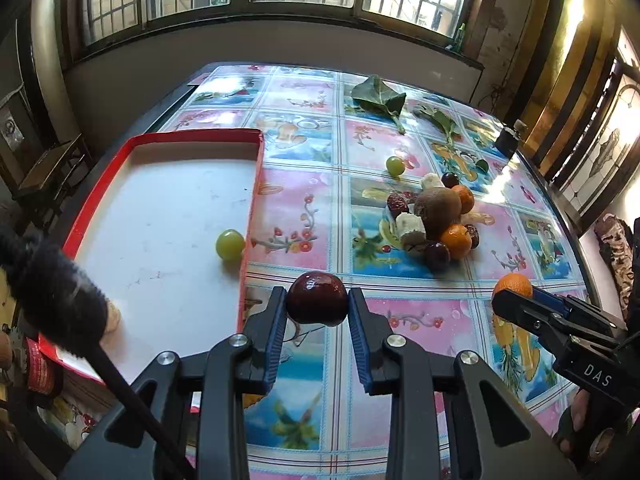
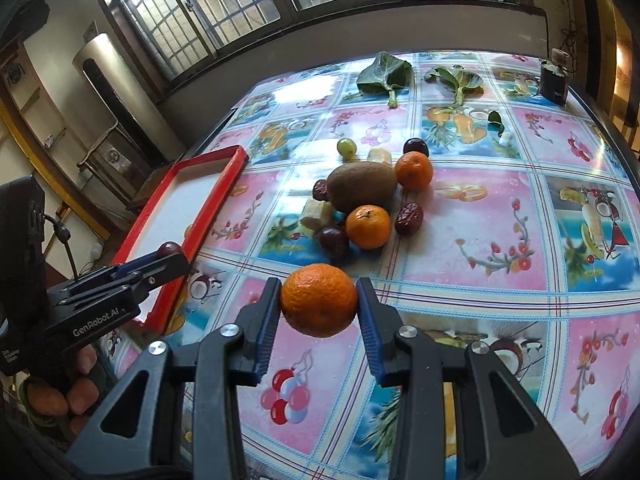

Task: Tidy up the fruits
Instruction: 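Carry the plum and tangerine into the tray and open both tools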

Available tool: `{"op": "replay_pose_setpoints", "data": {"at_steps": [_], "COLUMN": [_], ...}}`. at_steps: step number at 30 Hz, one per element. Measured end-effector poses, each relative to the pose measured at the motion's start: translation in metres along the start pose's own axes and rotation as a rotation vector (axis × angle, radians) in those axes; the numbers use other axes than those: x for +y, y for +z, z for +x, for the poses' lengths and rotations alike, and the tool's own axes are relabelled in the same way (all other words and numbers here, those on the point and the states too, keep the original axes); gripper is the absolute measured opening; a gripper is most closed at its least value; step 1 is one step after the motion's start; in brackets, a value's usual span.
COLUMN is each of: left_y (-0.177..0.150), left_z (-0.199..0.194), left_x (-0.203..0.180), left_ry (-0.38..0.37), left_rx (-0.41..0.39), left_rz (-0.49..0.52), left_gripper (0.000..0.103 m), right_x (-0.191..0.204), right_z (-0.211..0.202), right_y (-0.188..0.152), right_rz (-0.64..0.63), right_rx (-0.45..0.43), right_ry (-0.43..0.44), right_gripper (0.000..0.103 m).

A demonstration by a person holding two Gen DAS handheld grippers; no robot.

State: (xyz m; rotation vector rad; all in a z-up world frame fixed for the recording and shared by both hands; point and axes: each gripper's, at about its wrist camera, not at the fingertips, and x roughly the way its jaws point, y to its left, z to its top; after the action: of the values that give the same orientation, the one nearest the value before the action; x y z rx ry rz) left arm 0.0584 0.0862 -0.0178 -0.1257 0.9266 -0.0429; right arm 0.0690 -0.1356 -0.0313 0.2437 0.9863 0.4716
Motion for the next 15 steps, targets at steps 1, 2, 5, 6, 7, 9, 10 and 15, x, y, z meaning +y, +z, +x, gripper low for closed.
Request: {"op": "replay_pose_setpoints", "data": {"at_steps": [1, 2, 5, 6, 7, 9, 10, 15], "left_y": [-0.001, -0.001, -0.004, -0.004, -0.004, -0.006, -0.006, -0.008], "left_z": [-0.002, -0.005, -0.013, -0.015, -0.017, -0.021, -0.022, -0.029], "left_x": [0.004, 0.01, 0.023, 0.029, 0.034, 0.047, 0.053, 0.078], "left_ry": [0.005, 0.01, 0.027, 0.032, 0.038, 0.051, 0.056, 0.084], "left_rx": [-0.004, -0.008, -0.021, -0.024, -0.026, -0.032, -0.034, -0.049], "left_rz": [-0.007, -0.016, -0.039, -0.047, -0.055, -0.075, -0.085, -0.131], "left_gripper": [0.03, 0.03, 0.03, 0.03, 0.03, 0.03, 0.03, 0.03], "right_x": [0.004, 0.009, 0.024, 0.03, 0.035, 0.045, 0.05, 0.076], "right_z": [0.001, 0.003, 0.008, 0.01, 0.011, 0.014, 0.015, 0.02], "right_y": [-0.001, -0.002, -0.004, -0.004, -0.005, -0.005, -0.005, -0.004], "right_rz": [-0.006, -0.011, -0.032, -0.041, -0.051, -0.067, -0.075, -0.117], "right_rx": [0.002, 0.006, 0.022, 0.025, 0.029, 0.035, 0.038, 0.045], "right_ry": [0.005, 0.012, 0.035, 0.041, 0.046, 0.057, 0.063, 0.09], "right_gripper": [0.04, 0.04, 0.04, 0.04, 0.04, 0.04, 0.04, 0.04]}}
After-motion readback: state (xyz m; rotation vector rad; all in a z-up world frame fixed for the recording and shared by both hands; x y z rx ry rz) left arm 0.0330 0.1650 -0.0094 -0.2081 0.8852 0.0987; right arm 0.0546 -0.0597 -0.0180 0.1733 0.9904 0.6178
